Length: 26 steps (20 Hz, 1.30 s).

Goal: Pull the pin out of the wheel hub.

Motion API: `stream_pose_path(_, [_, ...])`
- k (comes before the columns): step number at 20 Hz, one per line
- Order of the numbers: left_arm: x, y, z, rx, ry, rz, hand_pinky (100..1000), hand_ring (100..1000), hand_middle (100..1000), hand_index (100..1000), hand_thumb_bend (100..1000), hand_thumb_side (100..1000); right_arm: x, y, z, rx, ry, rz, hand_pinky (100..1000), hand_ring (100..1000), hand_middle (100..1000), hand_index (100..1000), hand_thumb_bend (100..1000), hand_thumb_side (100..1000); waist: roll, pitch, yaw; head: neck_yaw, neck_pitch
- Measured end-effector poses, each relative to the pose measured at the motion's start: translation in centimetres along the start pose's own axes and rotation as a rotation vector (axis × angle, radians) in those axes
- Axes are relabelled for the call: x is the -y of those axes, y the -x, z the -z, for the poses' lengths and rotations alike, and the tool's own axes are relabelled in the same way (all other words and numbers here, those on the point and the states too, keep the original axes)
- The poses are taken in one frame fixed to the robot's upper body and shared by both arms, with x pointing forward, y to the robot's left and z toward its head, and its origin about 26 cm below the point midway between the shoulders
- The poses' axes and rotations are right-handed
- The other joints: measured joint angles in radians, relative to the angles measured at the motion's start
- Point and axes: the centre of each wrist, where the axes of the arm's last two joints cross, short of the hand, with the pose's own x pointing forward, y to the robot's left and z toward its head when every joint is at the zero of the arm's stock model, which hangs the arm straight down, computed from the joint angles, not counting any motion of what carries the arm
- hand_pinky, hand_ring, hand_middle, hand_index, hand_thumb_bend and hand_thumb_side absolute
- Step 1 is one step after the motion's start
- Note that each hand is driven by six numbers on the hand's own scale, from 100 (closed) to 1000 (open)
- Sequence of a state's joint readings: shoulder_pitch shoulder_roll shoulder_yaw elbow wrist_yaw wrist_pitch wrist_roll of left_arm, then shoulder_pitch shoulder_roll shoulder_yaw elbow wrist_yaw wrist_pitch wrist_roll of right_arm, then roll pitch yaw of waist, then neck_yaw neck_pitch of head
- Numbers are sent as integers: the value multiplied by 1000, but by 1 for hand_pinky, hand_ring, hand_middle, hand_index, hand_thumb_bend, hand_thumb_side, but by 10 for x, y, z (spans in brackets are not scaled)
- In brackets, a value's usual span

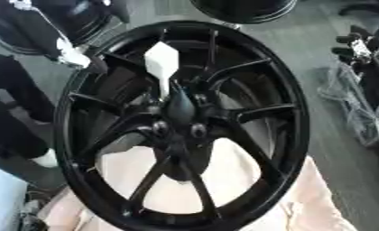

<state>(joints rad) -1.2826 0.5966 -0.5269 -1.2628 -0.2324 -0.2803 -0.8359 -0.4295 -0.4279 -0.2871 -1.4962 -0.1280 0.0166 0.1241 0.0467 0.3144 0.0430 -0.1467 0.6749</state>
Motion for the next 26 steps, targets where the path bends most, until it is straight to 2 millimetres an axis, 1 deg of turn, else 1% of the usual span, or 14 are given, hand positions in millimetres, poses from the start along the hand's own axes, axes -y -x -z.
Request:
stream_pose_path(6, [-4, 0, 9, 2, -4, 0, 929, 913, 848, 865, 484, 449, -2, -3, 3, 8, -13, 2, 952, 833, 821, 960, 100, 647, 6, 10, -16, 7, -1])
stream_pose_path(12, [-5, 4, 15, 1, -15, -19, 927, 913, 846, 862, 460, 463, -5, -7, 7, 19, -25, 5, 953, 832, 819, 960, 100, 649, 7, 24, -34, 20, -14])
stream_pose_path(16, [-6, 5, 19, 1, -15, -23, 927, 912, 846, 862, 454, 470, -8, -9, 10, 27, -33, 6, 953, 831, 818, 959, 100, 652, 15, 34, -49, 27, -23])
stream_pose_path(23, [-8, 8, 21, -7, -22, -21, 928, 914, 853, 860, 437, 481, -11, -12, 13, 29, -45, 0, 953, 829, 816, 957, 100, 656, 22, 50, -66, 43, -39])
stream_pose_path(26, [-8, 9, 21, -5, -24, -24, 924, 911, 850, 852, 404, 497, -13, -12, 14, 28, -47, -1, 953, 829, 815, 957, 100, 659, 25, 53, -72, 48, -45])
